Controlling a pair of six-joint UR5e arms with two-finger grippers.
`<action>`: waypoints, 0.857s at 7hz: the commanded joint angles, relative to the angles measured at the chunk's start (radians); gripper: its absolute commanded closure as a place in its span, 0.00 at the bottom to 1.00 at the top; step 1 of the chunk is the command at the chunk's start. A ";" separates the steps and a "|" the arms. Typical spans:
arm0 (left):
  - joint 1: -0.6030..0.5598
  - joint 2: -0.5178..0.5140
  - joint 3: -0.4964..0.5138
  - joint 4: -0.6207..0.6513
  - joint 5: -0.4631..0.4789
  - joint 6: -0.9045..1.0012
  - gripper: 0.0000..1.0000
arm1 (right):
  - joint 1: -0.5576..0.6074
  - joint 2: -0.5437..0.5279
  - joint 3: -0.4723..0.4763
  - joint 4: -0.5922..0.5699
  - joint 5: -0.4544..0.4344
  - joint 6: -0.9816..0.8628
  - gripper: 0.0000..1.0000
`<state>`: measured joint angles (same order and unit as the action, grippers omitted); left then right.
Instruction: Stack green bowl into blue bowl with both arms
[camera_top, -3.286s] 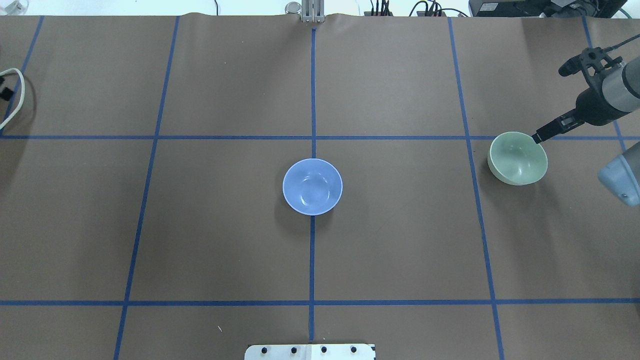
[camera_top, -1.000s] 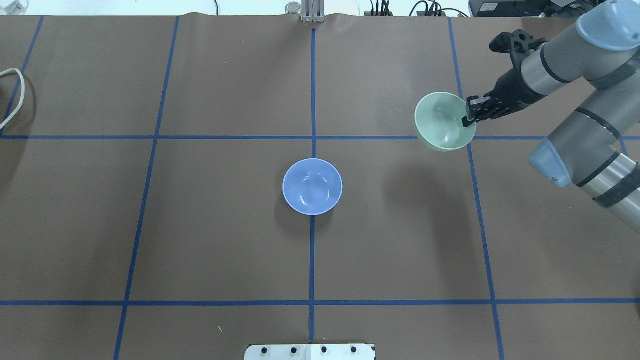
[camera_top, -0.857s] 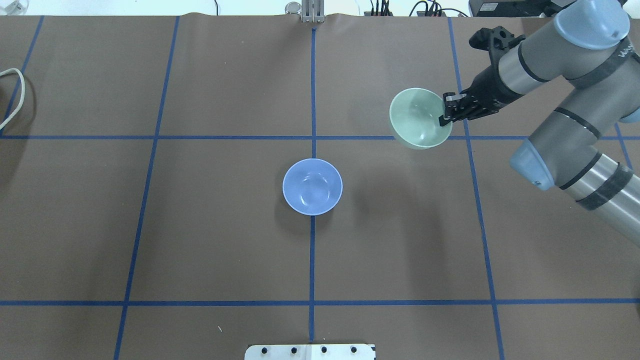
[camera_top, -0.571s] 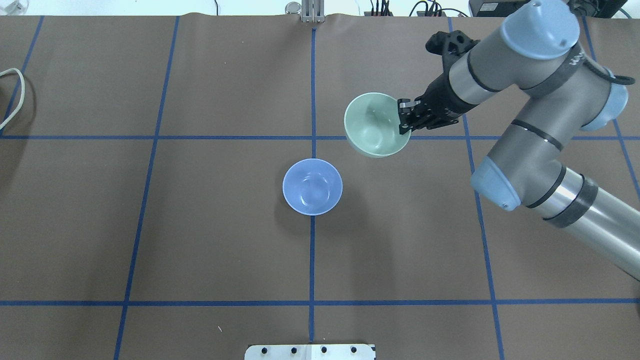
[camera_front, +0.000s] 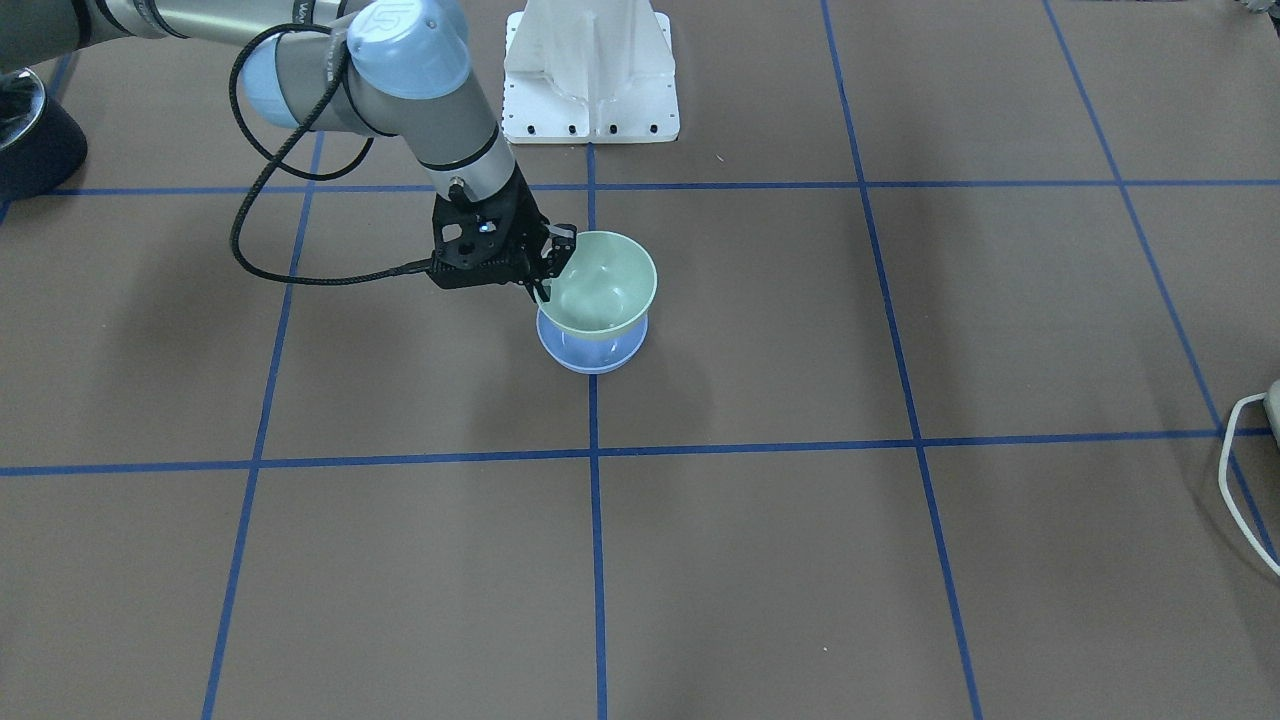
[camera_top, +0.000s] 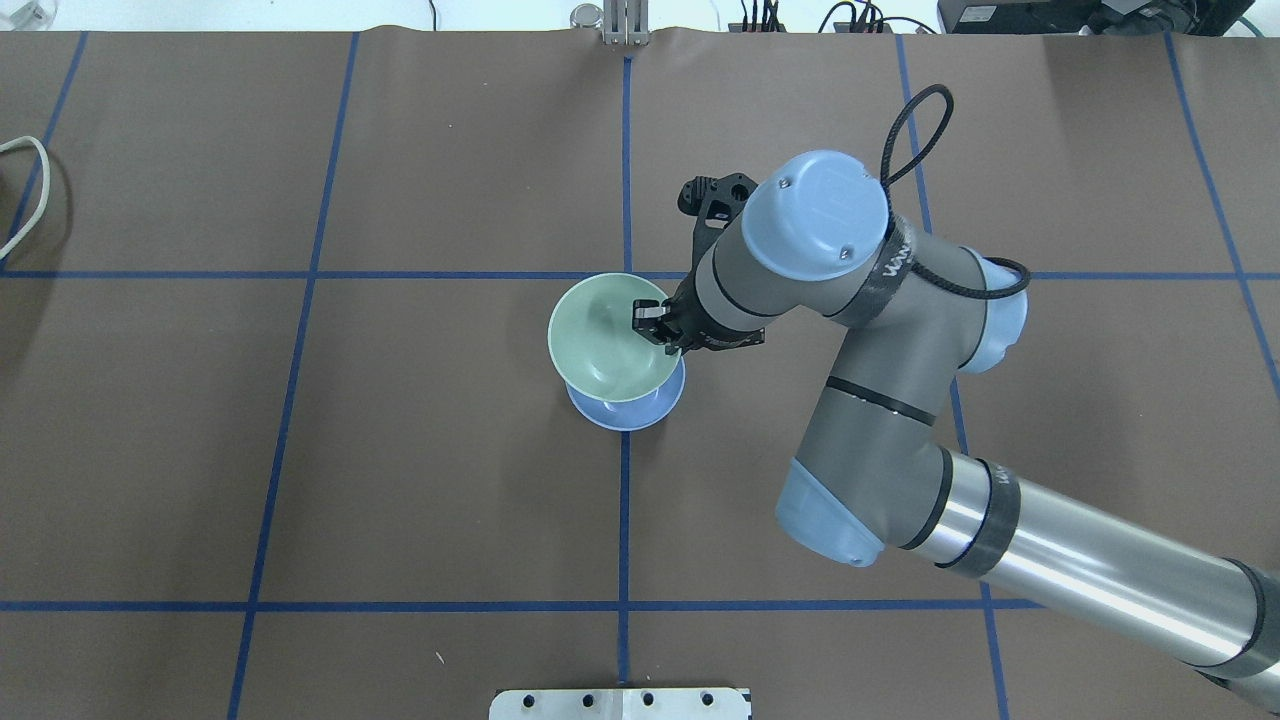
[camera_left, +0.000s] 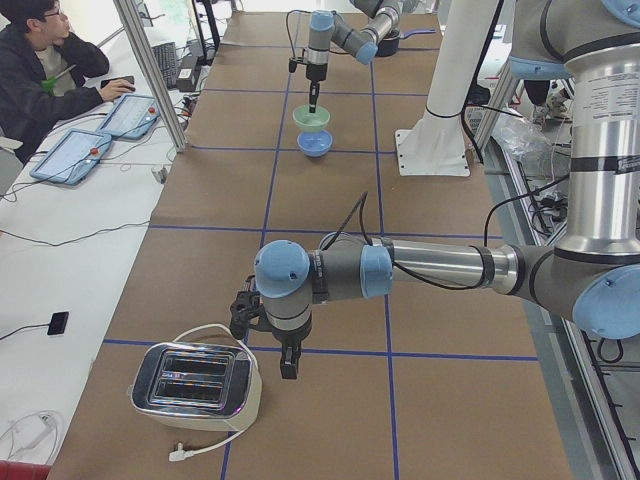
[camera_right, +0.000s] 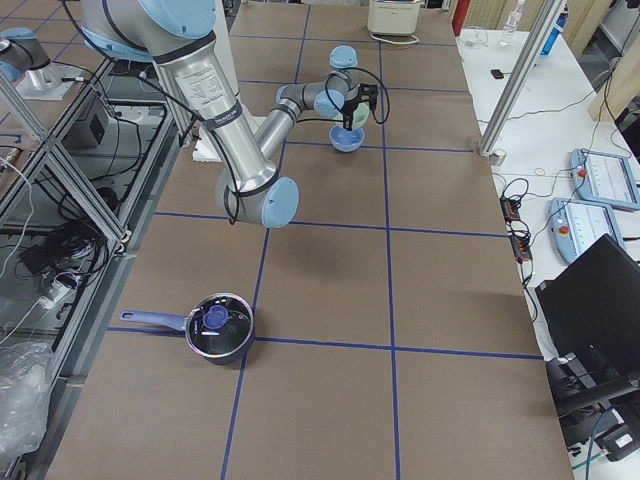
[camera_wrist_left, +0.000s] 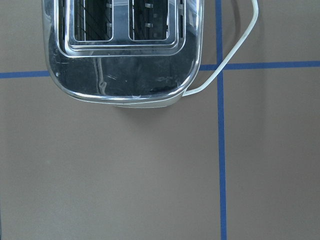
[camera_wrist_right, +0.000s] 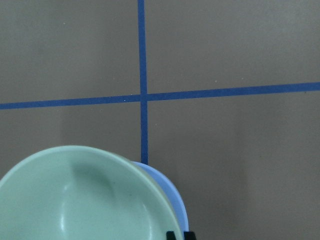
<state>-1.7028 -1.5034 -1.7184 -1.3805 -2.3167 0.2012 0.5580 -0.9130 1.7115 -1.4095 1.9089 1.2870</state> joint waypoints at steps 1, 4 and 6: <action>0.000 0.000 0.000 0.000 -0.001 0.000 0.02 | -0.027 0.026 -0.068 0.004 -0.037 0.006 1.00; 0.000 0.000 0.002 0.000 -0.003 0.000 0.02 | -0.030 0.019 -0.093 0.006 -0.037 -0.008 1.00; 0.002 0.000 0.002 0.000 -0.004 0.000 0.02 | -0.035 0.017 -0.102 0.006 -0.037 -0.009 1.00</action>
<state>-1.7017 -1.5033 -1.7168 -1.3806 -2.3205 0.2010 0.5255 -0.8949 1.6170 -1.4037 1.8715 1.2789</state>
